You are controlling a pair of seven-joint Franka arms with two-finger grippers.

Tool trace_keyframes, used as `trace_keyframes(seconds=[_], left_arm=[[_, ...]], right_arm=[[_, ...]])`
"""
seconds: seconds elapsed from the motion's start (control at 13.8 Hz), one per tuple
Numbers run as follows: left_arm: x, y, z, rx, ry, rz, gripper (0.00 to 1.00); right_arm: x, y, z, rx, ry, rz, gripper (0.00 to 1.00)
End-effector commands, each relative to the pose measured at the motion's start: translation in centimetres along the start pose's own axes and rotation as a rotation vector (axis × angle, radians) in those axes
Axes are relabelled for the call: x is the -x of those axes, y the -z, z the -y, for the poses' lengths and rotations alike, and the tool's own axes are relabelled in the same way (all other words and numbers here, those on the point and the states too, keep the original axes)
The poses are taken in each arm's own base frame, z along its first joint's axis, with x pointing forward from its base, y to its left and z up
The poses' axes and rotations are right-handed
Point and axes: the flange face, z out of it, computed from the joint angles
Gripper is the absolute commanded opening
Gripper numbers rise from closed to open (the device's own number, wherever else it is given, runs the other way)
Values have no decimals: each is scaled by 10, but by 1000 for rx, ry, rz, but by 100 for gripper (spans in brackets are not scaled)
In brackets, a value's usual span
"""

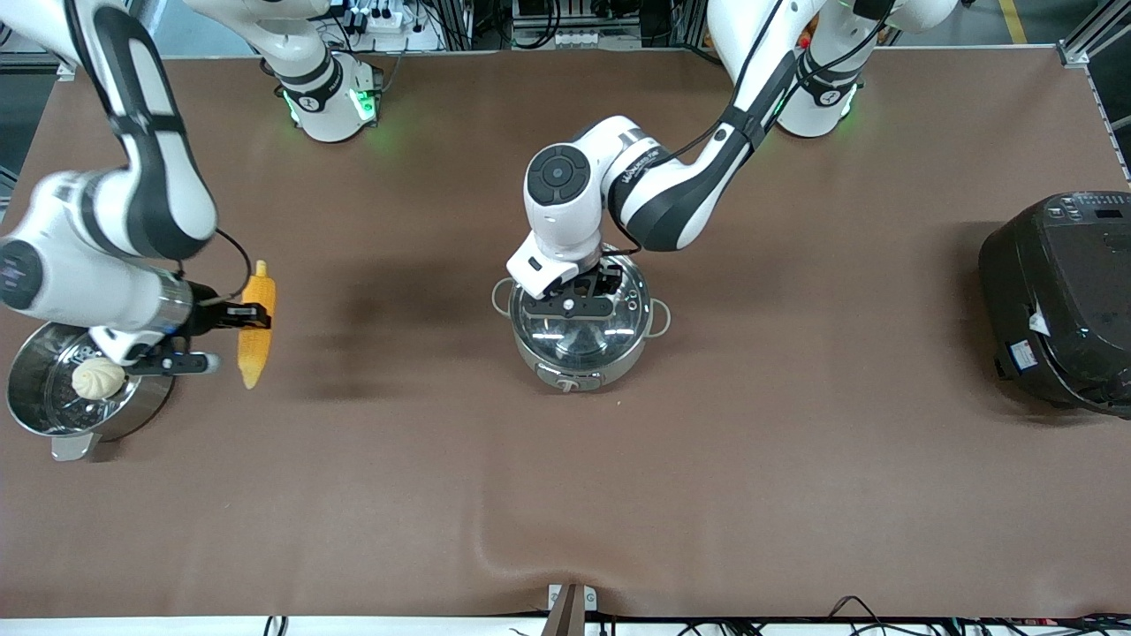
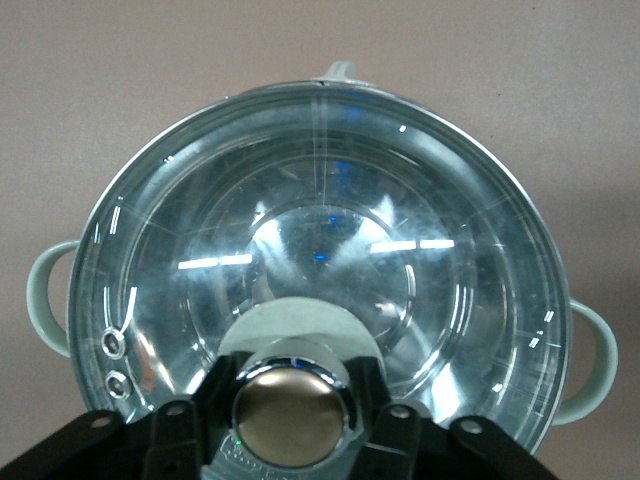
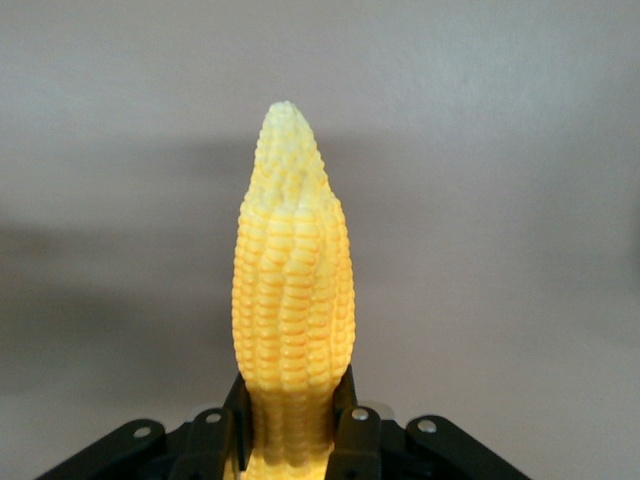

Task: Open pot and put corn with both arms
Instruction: 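Lift the glass lid with the left gripper while the right gripper lifts the corn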

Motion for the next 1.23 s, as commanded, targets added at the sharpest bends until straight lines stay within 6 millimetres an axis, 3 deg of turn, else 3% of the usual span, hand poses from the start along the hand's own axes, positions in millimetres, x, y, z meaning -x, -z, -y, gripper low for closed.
trace_keyframes(seconds=[0.0, 0.22, 0.43, 0.58, 0.72, 0.87, 1.01, 1.16], left_arm=[[-1, 6, -3, 28, 27, 6, 0], [0, 29, 1, 52, 39, 1, 0], [4, 77, 16, 61, 100, -6, 0], [3, 115, 38, 67, 135, -22, 0], [-16, 150, 77, 95, 271, -55, 0], [-44, 173, 138, 95, 413, -70, 0], [-74, 184, 209, 88, 510, -71, 0], [-96, 184, 265, 84, 568, -74, 0]], right_arm=[[-9, 31, 34, -9, -4, -1, 0], [-9, 62, 107, 12, -52, -24, 0], [1, 67, 175, 21, -87, -46, 1], [10, 71, 215, 23, -99, -63, 1], [21, 65, 256, 23, -118, -71, 0], [31, 51, 295, 21, -107, -75, 0], [38, 40, 330, -3, -117, -106, 1], [50, 8, 385, -19, -86, -135, 1]])
